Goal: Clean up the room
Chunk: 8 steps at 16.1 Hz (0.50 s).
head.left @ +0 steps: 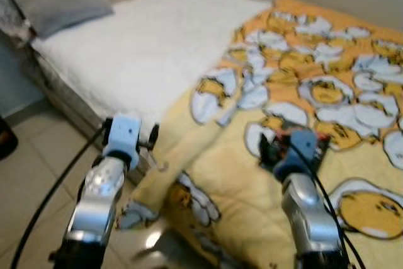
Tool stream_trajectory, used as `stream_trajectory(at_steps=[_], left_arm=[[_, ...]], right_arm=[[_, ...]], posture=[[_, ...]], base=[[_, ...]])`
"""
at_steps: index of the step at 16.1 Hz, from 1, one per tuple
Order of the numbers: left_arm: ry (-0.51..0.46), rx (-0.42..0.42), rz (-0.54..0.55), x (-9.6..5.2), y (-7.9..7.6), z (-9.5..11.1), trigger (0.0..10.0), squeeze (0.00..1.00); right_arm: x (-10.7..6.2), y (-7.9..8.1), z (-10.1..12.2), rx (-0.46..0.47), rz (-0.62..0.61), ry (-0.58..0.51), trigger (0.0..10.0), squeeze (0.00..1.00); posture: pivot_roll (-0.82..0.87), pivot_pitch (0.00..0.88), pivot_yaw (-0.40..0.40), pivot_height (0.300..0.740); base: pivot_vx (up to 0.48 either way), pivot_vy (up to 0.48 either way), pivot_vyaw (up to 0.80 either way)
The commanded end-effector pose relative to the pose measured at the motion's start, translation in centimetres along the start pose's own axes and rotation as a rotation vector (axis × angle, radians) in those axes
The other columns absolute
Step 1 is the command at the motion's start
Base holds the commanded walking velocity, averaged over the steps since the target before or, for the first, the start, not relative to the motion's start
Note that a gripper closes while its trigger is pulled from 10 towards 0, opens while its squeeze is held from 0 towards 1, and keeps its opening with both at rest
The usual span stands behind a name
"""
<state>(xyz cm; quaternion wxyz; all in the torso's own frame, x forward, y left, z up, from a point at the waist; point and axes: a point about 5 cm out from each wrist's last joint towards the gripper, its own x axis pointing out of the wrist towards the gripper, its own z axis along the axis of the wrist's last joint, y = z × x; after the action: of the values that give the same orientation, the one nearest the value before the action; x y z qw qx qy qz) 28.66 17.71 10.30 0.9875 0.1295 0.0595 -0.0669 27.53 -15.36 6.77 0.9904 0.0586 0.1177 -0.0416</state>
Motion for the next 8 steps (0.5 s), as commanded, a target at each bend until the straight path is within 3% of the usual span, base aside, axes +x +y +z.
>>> stream_trajectory(at_steps=[1,2,3,8], left_arm=[[-0.001,-0.006,-0.049,-0.1,-0.7,0.0,10.0,1.00],[0.000,-0.004,-0.066,-0.2,-1.0,-0.1,10.0,1.00],[0.001,0.021,-0.094,-0.3,-1.3,-0.1,10.0,1.00],[0.029,0.088,-0.334,-1.1,-2.9,-0.7,10.0,1.00]], right_arm=[[0.0,-0.3,-0.3,0.022,0.012,0.019,10.0,0.00],[0.0,-0.4,-0.2,0.038,0.016,0.020,10.0,0.26],[0.3,-0.6,-0.2,0.057,0.025,0.025,10.0,1.00],[3.4,-2.8,-0.3,0.145,-0.054,0.152,10.0,1.00]], posture=[[0.03,0.000,0.033,0.740],[0.03,0.000,0.032,0.740],[0.04,0.000,0.027,0.740],[0.06,0.000,0.012,0.740]], base=[[0.000,0.000,0.00],[0.000,0.000,0.00],[0.000,0.000,0.00],[0.000,0.000,0.00]])
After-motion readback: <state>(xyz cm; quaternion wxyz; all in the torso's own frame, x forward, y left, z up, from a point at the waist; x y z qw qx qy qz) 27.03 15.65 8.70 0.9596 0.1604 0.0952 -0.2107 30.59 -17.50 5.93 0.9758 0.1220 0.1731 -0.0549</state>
